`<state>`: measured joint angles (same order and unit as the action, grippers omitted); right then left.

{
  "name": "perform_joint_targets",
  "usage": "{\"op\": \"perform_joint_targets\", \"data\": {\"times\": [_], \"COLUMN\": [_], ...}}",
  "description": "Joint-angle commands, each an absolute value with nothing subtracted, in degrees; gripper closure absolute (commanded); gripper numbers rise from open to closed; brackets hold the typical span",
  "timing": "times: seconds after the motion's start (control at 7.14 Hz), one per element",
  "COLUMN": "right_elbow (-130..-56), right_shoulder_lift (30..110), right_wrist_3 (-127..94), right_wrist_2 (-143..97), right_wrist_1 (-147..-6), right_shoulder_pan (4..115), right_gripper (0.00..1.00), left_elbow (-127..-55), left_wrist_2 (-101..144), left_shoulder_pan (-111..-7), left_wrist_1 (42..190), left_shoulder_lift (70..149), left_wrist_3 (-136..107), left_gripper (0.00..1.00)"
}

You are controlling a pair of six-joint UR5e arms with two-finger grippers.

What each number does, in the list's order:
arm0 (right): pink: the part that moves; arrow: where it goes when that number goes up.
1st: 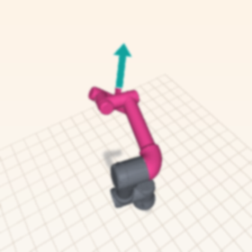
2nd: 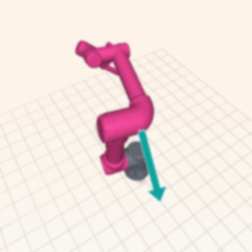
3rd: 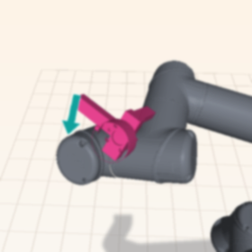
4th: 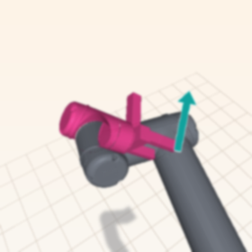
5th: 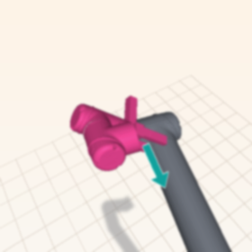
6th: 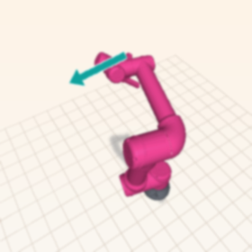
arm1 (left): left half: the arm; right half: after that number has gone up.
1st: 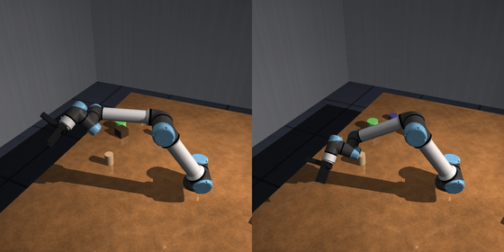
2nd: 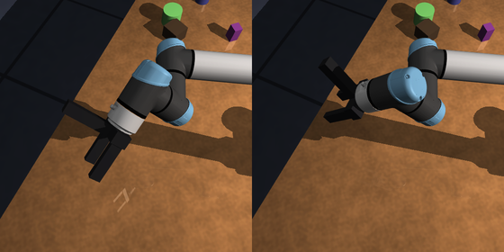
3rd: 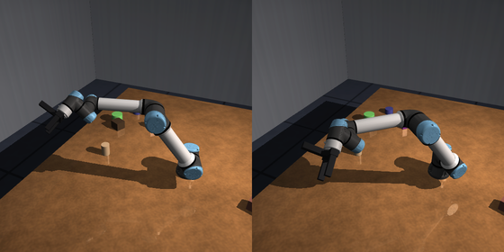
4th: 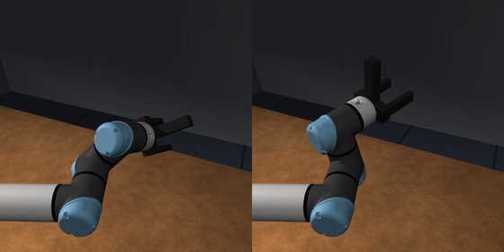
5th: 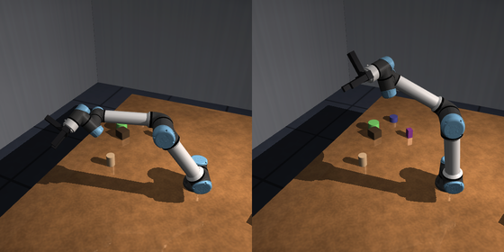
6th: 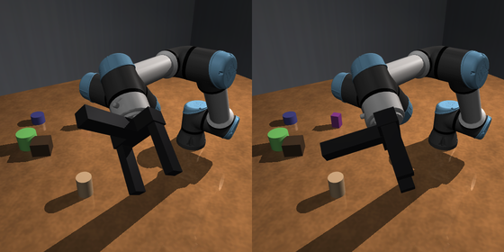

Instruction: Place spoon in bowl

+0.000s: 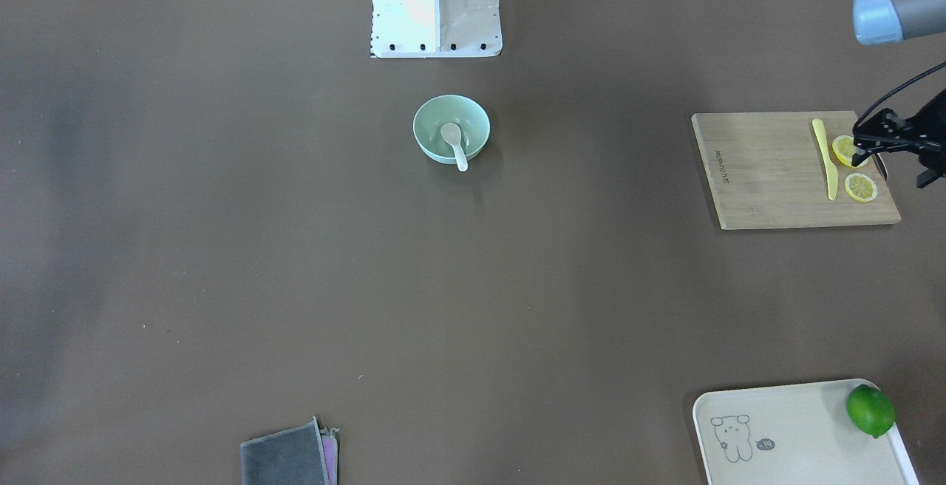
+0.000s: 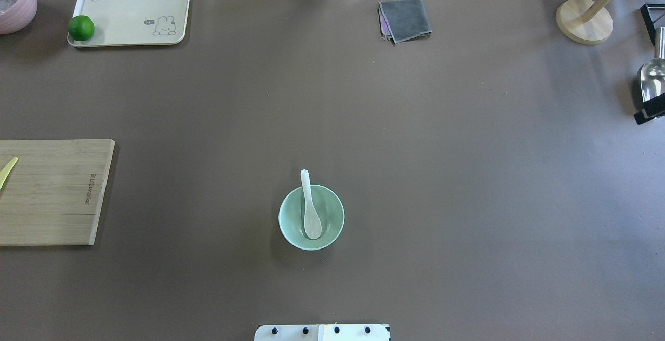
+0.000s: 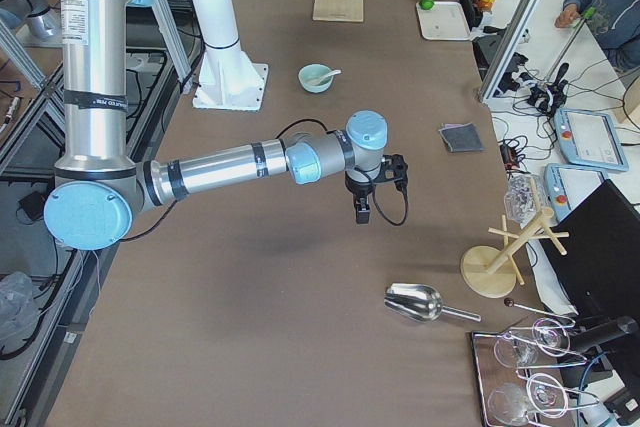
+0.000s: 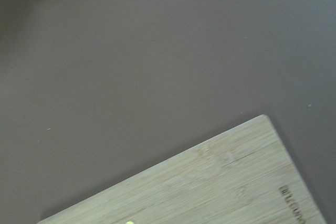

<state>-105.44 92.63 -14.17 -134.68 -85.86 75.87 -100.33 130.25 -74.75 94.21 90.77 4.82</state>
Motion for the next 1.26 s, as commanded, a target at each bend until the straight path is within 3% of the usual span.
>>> {"op": "perform_joint_targets", "data": {"times": [0.0, 0.28, 1.12], "right_elbow": [-103.03, -99.50, -99.14], "right_shoulder_lift": [92.81, 92.81, 93.95], "right_wrist_3": [-0.41, 3.07, 2.99], "right_wrist_2": [-134.82, -134.91, -135.00], "right_wrist_1": [-92.27, -91.67, -91.67], "right_shoulder_pan": [81.63, 82.53, 84.63], "right_gripper": [0.00, 0.00, 0.00], "left_elbow": [-95.55, -95.27, -95.18], "left_wrist_2": [136.55, 136.32, 136.50], "left_shoulder_pan": [-82.85, -84.11, -86.40], "left_wrist_1": [93.61, 89.50, 90.26], "left_shoulder_lift": [89.65, 89.91, 86.22], "left_wrist_3": [9.92, 9.84, 9.49], "left_gripper": [0.02, 0.02, 0.02]}}
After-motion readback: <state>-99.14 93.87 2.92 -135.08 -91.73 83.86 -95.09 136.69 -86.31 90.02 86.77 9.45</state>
